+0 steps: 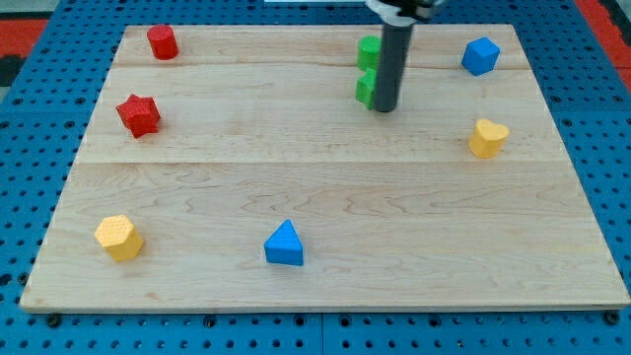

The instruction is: Point your arm at the blue cube

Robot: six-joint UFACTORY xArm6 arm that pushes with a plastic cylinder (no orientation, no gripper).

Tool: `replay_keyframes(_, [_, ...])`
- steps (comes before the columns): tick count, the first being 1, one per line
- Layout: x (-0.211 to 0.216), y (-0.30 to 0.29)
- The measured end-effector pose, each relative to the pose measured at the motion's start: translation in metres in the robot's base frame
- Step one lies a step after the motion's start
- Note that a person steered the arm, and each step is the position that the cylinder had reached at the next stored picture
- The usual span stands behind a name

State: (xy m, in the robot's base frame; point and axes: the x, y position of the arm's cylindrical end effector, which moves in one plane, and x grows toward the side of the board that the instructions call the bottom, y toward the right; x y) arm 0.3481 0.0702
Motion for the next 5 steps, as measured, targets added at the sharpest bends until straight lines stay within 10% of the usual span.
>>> replay_keyframes(3, [-0.062,-0.007])
replay_keyframes(5, [-0.045,0.15])
